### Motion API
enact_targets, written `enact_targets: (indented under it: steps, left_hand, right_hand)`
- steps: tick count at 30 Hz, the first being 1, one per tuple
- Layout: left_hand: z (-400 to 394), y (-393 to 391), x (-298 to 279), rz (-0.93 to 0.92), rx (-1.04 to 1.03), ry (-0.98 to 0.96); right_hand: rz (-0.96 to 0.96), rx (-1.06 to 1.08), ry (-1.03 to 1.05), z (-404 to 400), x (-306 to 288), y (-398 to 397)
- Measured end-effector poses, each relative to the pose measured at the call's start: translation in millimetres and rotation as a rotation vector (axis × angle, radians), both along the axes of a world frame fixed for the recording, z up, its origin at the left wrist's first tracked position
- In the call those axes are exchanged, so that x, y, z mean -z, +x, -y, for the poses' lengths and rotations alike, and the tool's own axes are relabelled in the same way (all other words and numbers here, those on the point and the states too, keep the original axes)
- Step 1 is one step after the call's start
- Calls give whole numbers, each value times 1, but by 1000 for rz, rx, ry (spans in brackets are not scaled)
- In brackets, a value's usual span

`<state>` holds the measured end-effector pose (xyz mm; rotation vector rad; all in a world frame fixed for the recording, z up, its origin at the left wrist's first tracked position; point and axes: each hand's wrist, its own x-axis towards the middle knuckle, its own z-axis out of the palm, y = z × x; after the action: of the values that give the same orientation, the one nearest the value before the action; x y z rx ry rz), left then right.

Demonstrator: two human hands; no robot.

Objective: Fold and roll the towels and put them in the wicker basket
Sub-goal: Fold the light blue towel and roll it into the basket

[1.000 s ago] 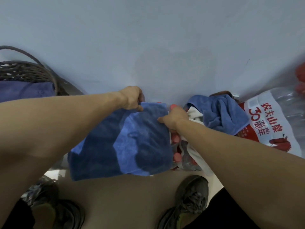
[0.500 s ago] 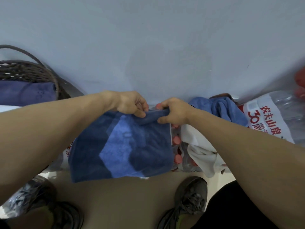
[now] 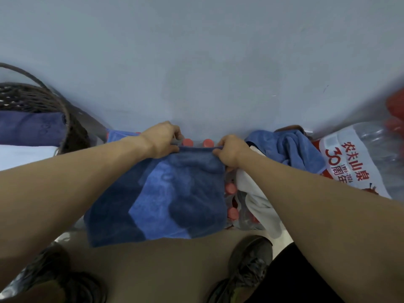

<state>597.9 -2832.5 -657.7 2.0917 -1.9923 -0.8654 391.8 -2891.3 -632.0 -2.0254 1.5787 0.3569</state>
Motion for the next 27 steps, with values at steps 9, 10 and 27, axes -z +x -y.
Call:
enact_targets:
  steps: [9,10,27]
  left_hand:
    - [3,0,-1,92,48,-53]
    - [4,1,-1,102,46,-85]
    - [-25,2,-43,-481,-7,-53]
  right_hand:
    - [-184,-91,5,6,0,12]
    - [-218,-130,28,6,-3,14]
    - [59,-245,128,-10,-21,5]
